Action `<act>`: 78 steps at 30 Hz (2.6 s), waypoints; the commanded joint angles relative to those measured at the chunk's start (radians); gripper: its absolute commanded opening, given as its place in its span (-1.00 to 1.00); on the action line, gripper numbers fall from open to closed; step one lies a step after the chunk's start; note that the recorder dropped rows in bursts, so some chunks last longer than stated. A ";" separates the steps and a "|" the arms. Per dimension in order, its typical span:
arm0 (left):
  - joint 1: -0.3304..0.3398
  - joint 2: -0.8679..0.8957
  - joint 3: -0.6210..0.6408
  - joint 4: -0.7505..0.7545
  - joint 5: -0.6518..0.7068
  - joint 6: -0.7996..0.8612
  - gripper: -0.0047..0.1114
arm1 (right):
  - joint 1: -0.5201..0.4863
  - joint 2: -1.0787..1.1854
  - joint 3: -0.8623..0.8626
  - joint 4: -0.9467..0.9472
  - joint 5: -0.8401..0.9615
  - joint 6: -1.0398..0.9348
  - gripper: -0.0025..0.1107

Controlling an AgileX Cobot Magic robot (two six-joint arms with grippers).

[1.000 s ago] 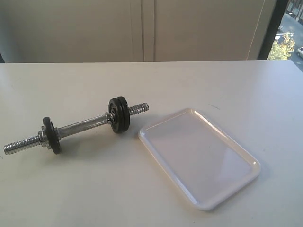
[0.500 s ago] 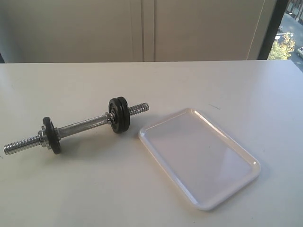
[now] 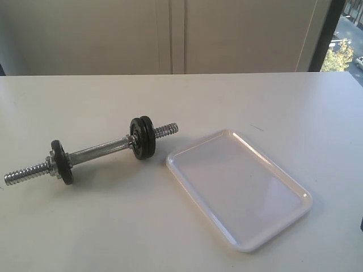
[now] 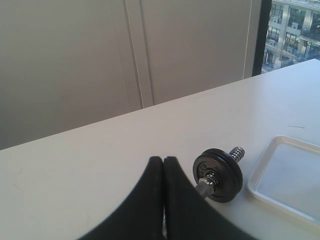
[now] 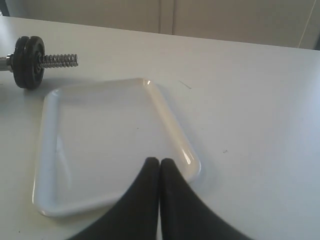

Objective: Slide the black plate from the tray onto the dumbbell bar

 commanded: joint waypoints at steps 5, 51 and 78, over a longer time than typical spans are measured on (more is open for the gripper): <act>0.003 -0.008 0.007 -0.018 0.001 -0.005 -0.92 | 0.003 -0.006 0.005 0.000 -0.015 -0.007 -0.96; 0.010 -0.126 0.596 0.501 -0.456 -0.567 -0.92 | 0.002 -0.006 0.005 0.000 -0.017 -0.007 -0.96; 0.168 -0.567 0.596 0.499 0.087 -0.542 -0.92 | 0.002 -0.006 0.005 0.000 -0.015 -0.007 -0.96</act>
